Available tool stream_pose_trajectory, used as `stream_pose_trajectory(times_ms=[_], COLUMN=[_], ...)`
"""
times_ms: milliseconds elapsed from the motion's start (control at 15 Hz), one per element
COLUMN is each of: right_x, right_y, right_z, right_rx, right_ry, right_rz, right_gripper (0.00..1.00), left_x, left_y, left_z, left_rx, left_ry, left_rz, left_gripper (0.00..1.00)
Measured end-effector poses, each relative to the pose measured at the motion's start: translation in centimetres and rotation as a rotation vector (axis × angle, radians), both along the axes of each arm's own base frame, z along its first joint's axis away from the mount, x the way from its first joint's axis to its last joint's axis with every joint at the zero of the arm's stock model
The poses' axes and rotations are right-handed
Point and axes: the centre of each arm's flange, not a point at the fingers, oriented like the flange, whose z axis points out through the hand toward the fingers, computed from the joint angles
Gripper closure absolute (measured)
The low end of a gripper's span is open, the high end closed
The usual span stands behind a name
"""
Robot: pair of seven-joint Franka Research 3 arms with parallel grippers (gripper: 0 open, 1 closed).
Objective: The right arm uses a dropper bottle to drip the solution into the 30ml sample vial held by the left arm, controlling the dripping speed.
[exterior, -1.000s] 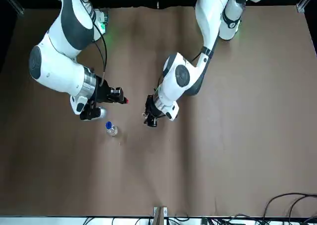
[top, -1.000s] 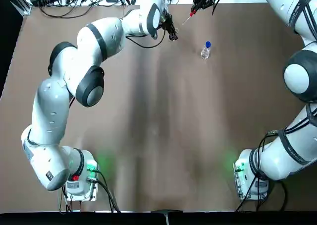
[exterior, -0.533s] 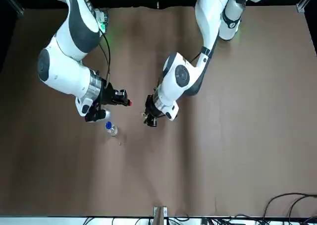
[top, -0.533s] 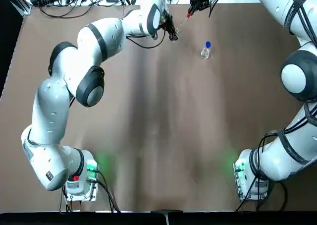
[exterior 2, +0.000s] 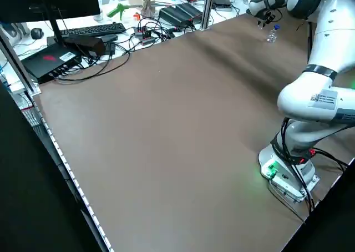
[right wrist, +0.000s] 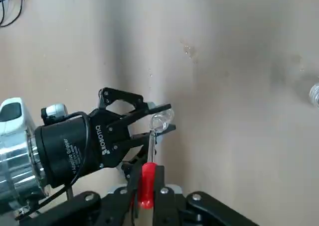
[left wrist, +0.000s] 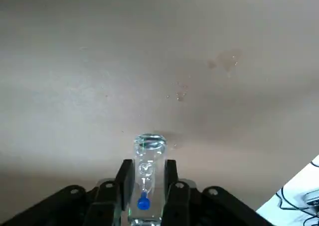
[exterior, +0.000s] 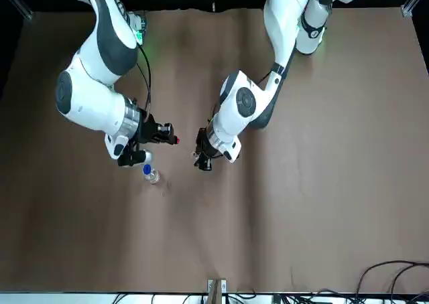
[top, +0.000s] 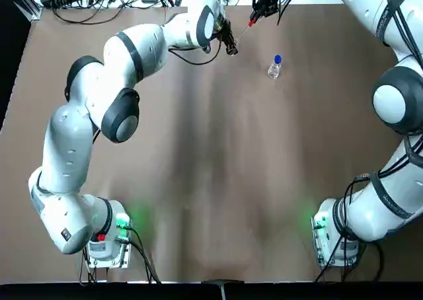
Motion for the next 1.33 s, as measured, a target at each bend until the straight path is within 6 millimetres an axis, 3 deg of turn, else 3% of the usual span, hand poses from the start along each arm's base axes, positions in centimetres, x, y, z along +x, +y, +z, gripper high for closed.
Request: stream_pose_trajectory(times_ms=[1133, 1333], right_x=[0.4, 0.3], right_y=[0.1, 0.4], right_z=[-1.2, -1.2], right_rx=[-0.005, -0.005], right_ry=[0.003, 0.003], right_rz=[-0.008, -0.003], right_gripper=[0.86, 0.92], left_x=[0.0, 0.0], left_y=[0.0, 0.0], left_z=[0.0, 0.0], left_rx=[0.000, 0.000], left_ry=[0.000, 0.000], left_rz=[0.000, 0.000], left_gripper=[0.68, 0.68])
